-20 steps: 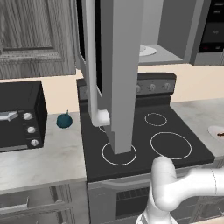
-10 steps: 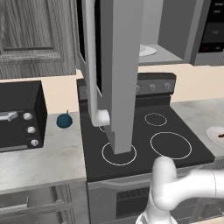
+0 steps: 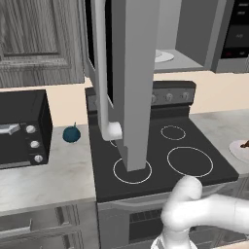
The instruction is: Pick the chicken drumstick from the counter and place it in the microwave.
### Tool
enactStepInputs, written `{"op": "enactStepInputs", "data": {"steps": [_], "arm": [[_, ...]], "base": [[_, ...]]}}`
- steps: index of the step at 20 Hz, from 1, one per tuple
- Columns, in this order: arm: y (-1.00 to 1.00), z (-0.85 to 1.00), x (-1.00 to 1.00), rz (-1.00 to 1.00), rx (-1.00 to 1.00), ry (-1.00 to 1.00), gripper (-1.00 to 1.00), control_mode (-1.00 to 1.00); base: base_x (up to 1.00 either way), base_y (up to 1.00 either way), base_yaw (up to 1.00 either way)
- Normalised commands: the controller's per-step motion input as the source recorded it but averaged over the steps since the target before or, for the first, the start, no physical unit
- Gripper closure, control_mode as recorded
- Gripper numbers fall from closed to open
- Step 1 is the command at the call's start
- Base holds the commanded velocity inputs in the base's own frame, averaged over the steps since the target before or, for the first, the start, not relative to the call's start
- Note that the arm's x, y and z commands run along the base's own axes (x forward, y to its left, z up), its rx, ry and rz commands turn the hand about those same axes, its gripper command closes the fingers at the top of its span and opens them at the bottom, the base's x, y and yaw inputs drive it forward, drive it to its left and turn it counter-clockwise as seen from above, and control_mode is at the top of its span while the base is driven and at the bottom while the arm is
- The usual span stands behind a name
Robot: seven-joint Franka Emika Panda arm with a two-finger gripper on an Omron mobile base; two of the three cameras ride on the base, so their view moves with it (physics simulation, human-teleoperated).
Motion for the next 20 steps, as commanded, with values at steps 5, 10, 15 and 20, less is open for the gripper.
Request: {"op": "enactStepInputs", "data": {"steps": [5,10,15,20], "arm": [[1.0,0.91,-0.94,0.0,0.0,-0.15,1.0,-1.0],[0.99,0.77,-0.6,0.0,0.02,0.02,1.0,-1.0],[1.0,1.0,-0.15,0.0,0.03,0.03,1.0,-1.0],[1.0,0.89,0.0,-0.09,0.01,-0.01,1.0,-1.0]], "base": [[0.0,0.0,0.0],[0.0,0.0,0.0],[0.0,0.0,0.0],[0.0,0.0,0.0]]}}
